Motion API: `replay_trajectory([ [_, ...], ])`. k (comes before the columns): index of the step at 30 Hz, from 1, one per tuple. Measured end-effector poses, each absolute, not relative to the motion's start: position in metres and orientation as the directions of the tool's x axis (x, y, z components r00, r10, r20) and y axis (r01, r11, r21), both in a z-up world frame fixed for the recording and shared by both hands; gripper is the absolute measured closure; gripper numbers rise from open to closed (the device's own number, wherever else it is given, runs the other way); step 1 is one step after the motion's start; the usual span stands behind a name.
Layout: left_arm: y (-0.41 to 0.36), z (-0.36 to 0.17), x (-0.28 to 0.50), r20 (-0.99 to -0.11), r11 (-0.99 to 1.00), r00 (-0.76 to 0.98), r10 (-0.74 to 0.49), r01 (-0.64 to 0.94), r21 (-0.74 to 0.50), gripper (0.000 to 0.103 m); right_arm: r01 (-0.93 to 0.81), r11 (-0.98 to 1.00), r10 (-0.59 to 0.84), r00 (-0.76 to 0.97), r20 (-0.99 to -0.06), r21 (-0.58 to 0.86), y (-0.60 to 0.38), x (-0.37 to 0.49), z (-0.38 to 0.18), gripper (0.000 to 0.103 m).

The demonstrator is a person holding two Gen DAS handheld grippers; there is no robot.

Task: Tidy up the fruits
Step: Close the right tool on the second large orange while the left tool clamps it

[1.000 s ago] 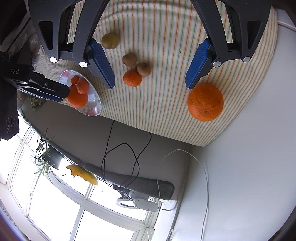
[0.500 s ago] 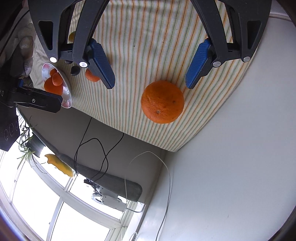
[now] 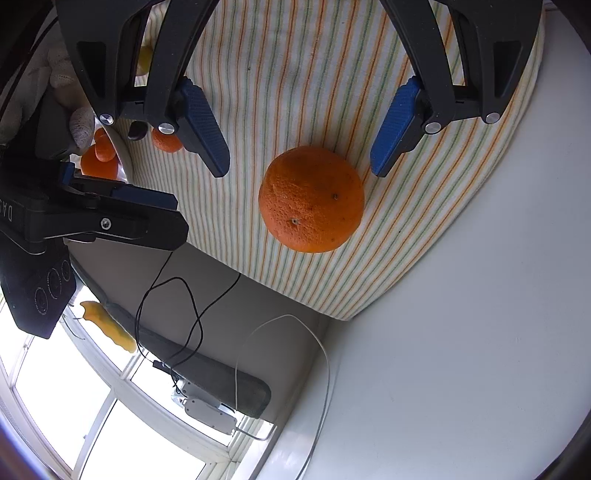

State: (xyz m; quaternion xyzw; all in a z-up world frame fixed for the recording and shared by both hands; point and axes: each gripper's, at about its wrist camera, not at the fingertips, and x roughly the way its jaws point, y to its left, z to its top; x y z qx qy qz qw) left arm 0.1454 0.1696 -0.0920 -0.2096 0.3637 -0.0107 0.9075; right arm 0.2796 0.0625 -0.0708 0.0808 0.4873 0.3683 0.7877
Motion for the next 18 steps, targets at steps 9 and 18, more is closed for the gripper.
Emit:
replay_trajectory([
  [9,0.176,-0.102,0.157,-0.667,0.900,0.718,-0.199,-0.135,-0.413,0.026,-0.492,0.678,0.687,0.159,-0.709,0.547,0.093,0.296,-0.092,0.009],
  [18,0.177,-0.108,0.164,-0.673,0.890,0.704,-0.224,-0.134,-0.436,0.029,-0.487,0.678,0.673,0.108,-0.732,0.551,0.115,0.305,-0.110,0.019],
])
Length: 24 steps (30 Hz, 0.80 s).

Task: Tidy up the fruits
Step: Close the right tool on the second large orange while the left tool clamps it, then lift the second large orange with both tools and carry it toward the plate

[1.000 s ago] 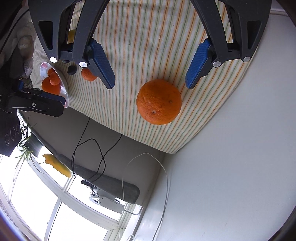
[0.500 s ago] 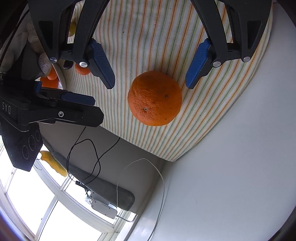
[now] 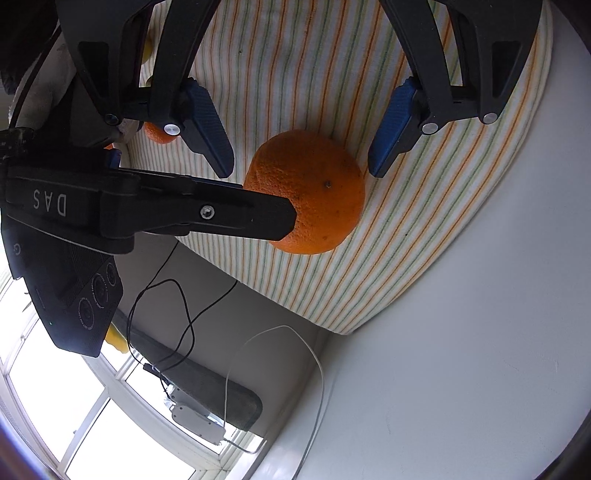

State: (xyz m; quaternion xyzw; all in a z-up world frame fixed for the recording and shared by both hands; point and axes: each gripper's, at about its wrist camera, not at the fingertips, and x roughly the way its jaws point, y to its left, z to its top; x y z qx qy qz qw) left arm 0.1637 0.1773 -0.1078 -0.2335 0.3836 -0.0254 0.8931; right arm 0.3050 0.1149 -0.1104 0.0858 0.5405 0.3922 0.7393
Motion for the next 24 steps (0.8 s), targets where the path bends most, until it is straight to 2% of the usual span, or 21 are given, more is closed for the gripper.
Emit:
replay_trajectory([
  [4,0.176,-0.109,0.166,-0.678,0.889,0.699,-0.229,-0.133,-0.438,0.033,-0.482,0.677,0.672,0.097,-0.734,0.556,0.119,0.309,-0.116,0.022],
  [9,0.175,-0.108,0.168,-0.682,0.895,0.699,-0.214,-0.140,-0.424,0.035,-0.479,0.660,0.687,0.073,-0.723,0.578,0.126,0.314,-0.124,0.033],
  [13,0.167,-0.108,0.167,-0.698,0.922,0.695,-0.170,-0.138,-0.362,0.035,-0.497,0.666,0.678,0.091,-0.730,0.556,0.131,0.312,-0.123,0.033],
  [24,0.151,-0.095,0.165,-0.681,0.935,0.716,-0.150,-0.122,-0.334,0.035,-0.515,0.656,0.693,0.121,-0.711,0.551,0.102,0.298,-0.104,0.034],
])
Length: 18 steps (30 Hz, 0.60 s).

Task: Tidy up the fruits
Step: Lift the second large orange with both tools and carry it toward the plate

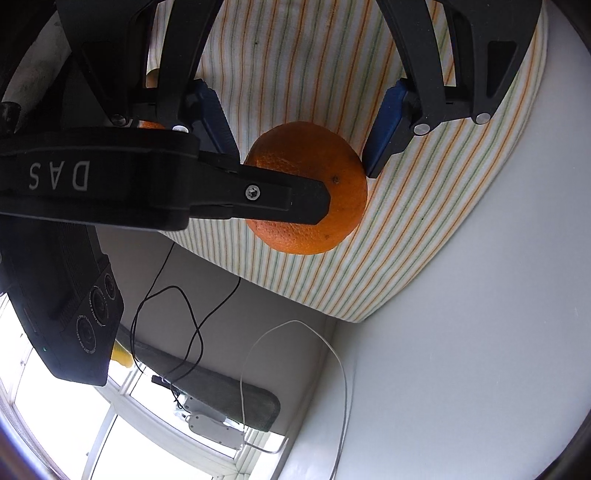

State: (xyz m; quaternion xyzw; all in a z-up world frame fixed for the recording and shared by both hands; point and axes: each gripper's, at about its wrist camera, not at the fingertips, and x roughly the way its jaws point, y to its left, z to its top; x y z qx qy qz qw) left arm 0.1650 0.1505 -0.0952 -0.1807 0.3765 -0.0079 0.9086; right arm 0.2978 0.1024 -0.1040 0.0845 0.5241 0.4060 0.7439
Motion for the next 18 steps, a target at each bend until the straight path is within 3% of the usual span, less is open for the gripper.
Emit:
replay_trajectory([
  [18,0.068,-0.055,0.177,-0.631,0.945,0.739,-0.236,0.025,-0.325,0.035,-0.484,0.704,0.681,0.249,-0.689,0.520,-0.002,0.289,-0.059,0.034],
])
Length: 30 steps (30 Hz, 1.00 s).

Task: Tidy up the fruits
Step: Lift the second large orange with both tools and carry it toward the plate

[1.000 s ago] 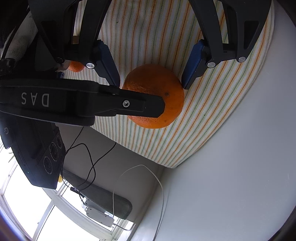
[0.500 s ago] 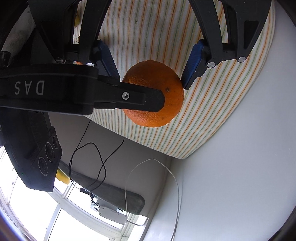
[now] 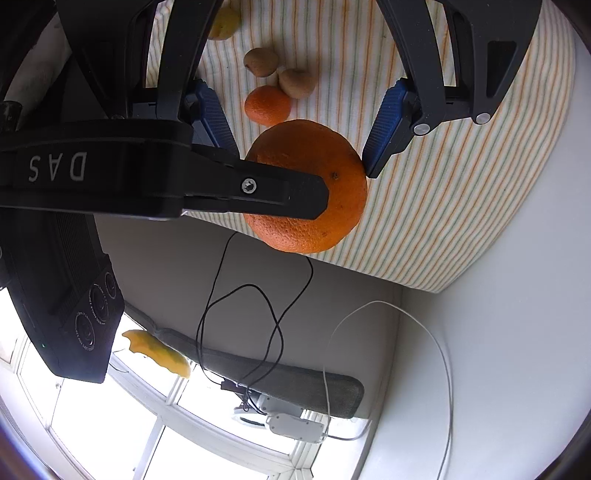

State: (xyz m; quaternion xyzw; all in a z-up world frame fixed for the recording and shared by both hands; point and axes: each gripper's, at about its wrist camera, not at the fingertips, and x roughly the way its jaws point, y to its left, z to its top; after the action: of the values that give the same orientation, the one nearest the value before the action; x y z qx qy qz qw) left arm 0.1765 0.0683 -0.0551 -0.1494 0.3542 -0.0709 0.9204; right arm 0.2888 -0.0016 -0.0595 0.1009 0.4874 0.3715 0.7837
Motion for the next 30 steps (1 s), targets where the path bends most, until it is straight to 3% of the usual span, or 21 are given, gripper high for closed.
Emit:
replay_trajectory([
  [14,-0.017,-0.049,0.214,-0.626,0.928,0.698,-0.347,0.159,-0.337,0.035,-0.401,0.768,0.632,0.339,-0.697,0.500,-0.116,0.291,-0.041,0.034],
  [30,-0.067,-0.064,0.243,-0.659,0.912,0.635,-0.402,0.209,-0.354,0.035,-0.315,0.804,0.593,0.358,-0.722,0.504,-0.162,0.315,-0.063,0.035],
])
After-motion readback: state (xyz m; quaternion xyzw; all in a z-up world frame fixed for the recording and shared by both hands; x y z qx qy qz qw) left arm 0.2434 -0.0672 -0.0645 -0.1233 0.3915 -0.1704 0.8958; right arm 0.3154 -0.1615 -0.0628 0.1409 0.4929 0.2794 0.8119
